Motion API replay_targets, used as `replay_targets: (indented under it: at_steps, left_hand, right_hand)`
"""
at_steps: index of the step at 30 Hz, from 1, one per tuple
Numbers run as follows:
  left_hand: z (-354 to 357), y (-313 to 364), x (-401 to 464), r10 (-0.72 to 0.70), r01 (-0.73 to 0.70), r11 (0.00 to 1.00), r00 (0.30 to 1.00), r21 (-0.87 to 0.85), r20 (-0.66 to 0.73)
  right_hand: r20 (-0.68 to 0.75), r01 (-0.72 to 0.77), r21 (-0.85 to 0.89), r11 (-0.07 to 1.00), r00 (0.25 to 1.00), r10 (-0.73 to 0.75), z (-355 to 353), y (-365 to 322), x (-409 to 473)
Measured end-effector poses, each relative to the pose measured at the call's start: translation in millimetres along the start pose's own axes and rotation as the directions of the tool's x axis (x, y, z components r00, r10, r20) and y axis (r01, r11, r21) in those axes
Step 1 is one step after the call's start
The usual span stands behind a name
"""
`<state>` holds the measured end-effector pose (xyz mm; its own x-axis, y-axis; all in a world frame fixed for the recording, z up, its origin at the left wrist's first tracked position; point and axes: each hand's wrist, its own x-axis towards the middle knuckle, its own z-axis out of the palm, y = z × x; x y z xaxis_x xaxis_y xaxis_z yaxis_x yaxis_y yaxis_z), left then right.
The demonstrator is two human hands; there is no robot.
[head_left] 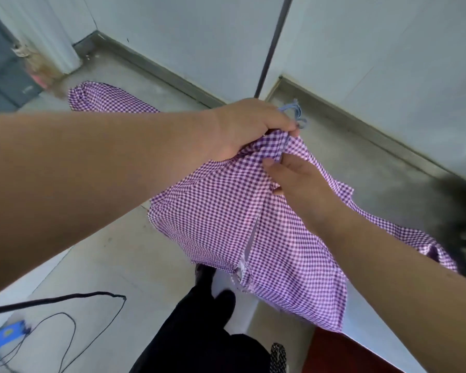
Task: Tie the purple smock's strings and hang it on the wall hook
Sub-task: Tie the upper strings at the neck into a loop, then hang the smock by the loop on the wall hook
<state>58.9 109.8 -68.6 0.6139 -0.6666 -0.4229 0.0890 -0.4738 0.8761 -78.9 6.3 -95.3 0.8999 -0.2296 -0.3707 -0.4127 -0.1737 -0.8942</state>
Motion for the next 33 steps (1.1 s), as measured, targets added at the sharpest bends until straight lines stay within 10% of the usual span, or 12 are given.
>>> replay_targets:
  at_steps: [14, 29, 33]
  left_hand:
    - [-93, 44, -89, 0.115, -0.029, 0.799, 0.988, -0.601, 0.106]
    - [-199, 121, -176, 0.494, -0.479, 0.843, 0.869, -0.244, 0.001]
    - [-218, 141, -191, 0.607, -0.604, 0.783, 0.794, -0.15, -0.031]
  right_hand:
    - [-0.255, 0.056, 0.141, 0.988, 0.967, -0.018, 65, -130, -45]
    - [-0.447, 0.143, 0.138, 0.98, 0.892, -0.068, 118, -285, -103]
    - [-0.343, 0.211, -0.227, 0.951, 0.896, -0.281, 115, -331, -127]
